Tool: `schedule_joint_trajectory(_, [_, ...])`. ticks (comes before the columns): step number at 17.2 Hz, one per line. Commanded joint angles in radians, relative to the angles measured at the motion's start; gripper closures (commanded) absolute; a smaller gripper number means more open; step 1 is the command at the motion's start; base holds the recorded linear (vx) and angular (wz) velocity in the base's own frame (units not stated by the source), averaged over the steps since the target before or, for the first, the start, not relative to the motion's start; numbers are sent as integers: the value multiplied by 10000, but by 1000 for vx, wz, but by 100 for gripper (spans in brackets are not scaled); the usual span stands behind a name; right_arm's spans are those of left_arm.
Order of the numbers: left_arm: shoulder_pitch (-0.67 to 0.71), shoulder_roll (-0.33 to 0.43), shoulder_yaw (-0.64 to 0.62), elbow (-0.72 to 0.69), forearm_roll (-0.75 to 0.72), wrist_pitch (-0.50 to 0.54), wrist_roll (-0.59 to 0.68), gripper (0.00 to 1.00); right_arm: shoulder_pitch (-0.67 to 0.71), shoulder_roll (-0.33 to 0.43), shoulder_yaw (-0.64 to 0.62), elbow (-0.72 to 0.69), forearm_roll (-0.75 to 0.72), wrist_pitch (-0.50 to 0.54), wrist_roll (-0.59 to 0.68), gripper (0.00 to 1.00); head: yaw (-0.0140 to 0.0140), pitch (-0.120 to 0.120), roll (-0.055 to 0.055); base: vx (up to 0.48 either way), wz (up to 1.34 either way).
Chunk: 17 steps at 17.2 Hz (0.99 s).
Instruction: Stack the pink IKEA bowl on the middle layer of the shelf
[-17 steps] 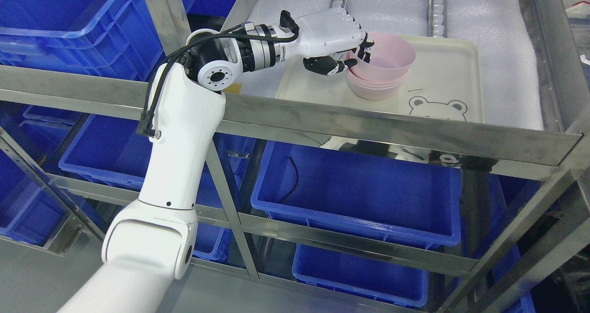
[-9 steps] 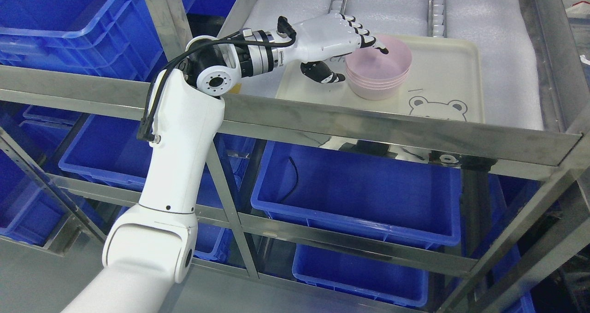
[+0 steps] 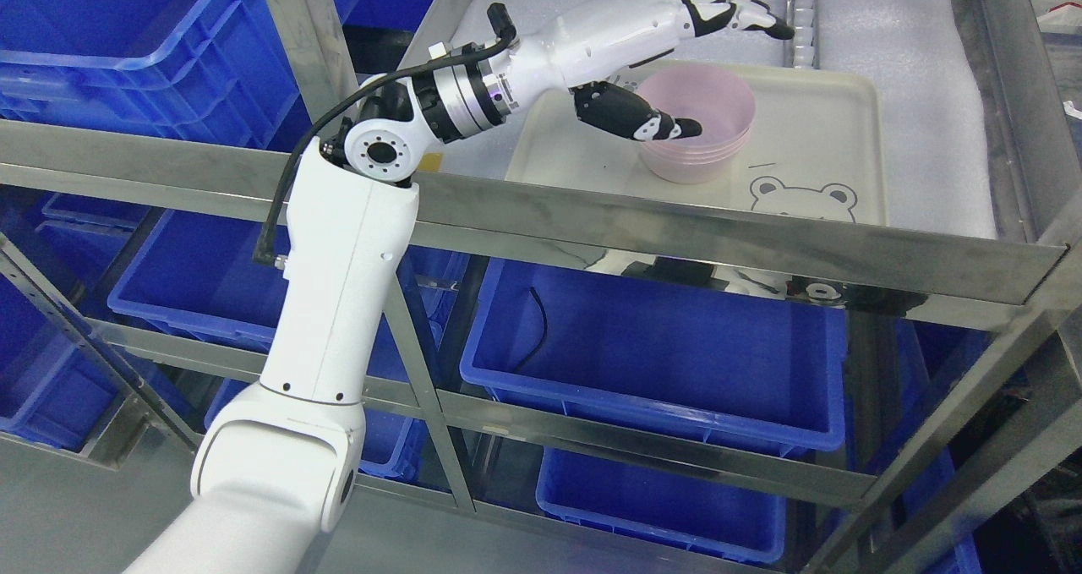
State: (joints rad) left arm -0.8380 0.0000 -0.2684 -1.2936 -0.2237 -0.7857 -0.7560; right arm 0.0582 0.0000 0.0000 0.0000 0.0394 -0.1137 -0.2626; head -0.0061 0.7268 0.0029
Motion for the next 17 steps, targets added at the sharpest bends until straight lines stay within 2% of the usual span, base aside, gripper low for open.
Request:
schedule_joint_trajectory(1, [2024, 174, -4426, -1361, 2068, 3, 180, 24, 0, -174, 46, -175, 5, -14, 3, 0, 0, 0, 0, 0, 0])
schedule_joint_trajectory(3, [2915, 174, -5030, -1483, 2007, 3, 167, 24, 0, -174, 46, -175, 5, -14, 3, 0, 0, 0, 0, 0, 0])
schedule_joint_trajectory(8, [4923, 174, -4910, -1622, 1424, 3, 105, 24, 0, -174, 31, -175, 5, -14, 3, 0, 0, 0, 0, 0, 0])
schedule_joint_trajectory(13, [7410, 174, -3425, -1363, 1408, 3, 181, 24, 0, -174, 46, -175, -10, -14, 3, 0, 0, 0, 0, 0, 0])
schedule_joint_trajectory(15, [8101, 174, -2261, -583, 1424, 3, 380, 24, 0, -174, 46, -175, -10, -14, 3, 0, 0, 0, 0, 0, 0])
schedule_joint_trajectory(17, [8287, 174, -1263, 321, 1424, 3, 1265, 24, 0, -174, 46, -175, 5, -14, 3, 0, 0, 0, 0, 0, 0])
